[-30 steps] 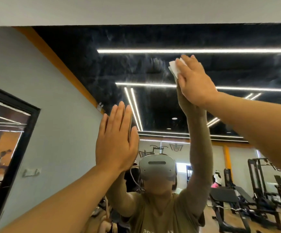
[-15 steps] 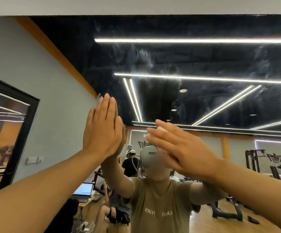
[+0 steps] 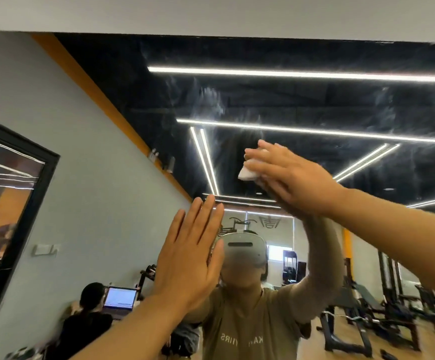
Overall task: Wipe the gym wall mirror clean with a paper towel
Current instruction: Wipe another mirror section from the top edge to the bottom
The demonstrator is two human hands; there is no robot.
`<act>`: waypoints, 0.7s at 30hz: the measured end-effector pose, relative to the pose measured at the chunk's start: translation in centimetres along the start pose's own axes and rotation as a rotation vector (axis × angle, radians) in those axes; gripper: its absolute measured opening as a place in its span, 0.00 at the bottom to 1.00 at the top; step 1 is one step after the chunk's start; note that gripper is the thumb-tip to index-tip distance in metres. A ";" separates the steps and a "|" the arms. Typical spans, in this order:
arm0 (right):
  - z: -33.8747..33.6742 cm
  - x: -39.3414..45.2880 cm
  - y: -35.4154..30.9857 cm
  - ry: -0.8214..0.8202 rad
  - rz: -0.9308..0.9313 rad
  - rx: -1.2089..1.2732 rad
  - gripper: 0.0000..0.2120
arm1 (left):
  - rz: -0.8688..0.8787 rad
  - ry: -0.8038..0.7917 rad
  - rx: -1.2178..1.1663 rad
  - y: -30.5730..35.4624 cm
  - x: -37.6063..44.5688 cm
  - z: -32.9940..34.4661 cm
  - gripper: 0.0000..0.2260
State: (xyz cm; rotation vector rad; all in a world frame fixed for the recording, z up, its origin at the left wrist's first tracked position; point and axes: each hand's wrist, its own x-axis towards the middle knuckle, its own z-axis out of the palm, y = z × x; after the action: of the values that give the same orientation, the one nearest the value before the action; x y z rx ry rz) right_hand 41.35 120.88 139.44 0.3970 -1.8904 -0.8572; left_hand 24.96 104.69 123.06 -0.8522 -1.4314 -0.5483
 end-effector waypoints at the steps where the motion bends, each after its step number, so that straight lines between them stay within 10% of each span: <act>1: -0.6 1.1 1.5 0.023 0.067 0.007 0.22 | 0.005 0.004 0.012 -0.1 0.0 0.1 0.27; 9: -1.4 5.0 4.6 0.294 0.558 0.135 0.20 | 0.022 0.011 0.034 -0.2 -0.1 0.0 0.27; 21: 2.3 -4.1 -6.6 -0.036 -0.120 0.124 0.20 | 0.012 0.009 0.057 0.2 -0.2 -0.3 0.26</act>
State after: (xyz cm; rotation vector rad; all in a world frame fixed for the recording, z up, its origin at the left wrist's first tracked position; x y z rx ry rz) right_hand 40.60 119.67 131.49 0.5795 -1.9748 -0.8332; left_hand 25.27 104.55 122.87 -0.8117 -1.4264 -0.4990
